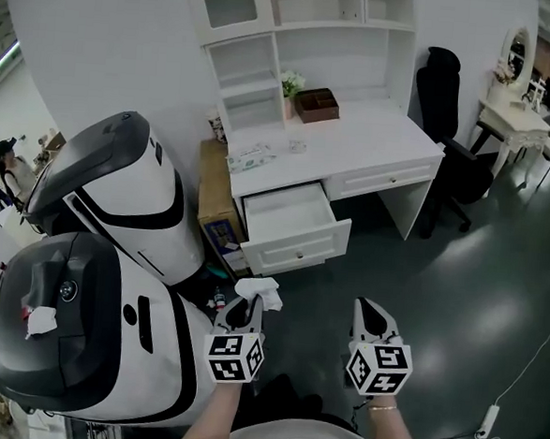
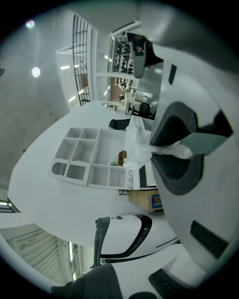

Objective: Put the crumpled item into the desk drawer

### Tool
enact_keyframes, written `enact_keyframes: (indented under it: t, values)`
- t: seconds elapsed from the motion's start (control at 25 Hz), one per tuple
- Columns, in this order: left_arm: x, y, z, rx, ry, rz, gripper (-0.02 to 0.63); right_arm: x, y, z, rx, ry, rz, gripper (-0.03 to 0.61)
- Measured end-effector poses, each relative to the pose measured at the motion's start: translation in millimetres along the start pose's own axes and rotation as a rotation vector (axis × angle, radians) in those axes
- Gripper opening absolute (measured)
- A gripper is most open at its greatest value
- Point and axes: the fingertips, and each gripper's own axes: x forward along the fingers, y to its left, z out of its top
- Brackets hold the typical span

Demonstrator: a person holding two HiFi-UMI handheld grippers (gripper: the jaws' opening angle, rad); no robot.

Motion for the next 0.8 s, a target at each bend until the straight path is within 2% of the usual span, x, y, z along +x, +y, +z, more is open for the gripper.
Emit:
enact_keyframes:
  t: [0.44, 0.8]
  values:
    - [59.7, 21.2, 15.8, 0.006, 0.004, 0.003, 0.051, 54.4, -18.2, 9.0, 0.010, 0.010, -0.024, 0.002]
    - [145.7, 56.8, 49.7, 0.015, 0.001, -0.024, 0.051, 145.4, -27.3, 31.1, 0.003, 0.029, -0.059, 0.002]
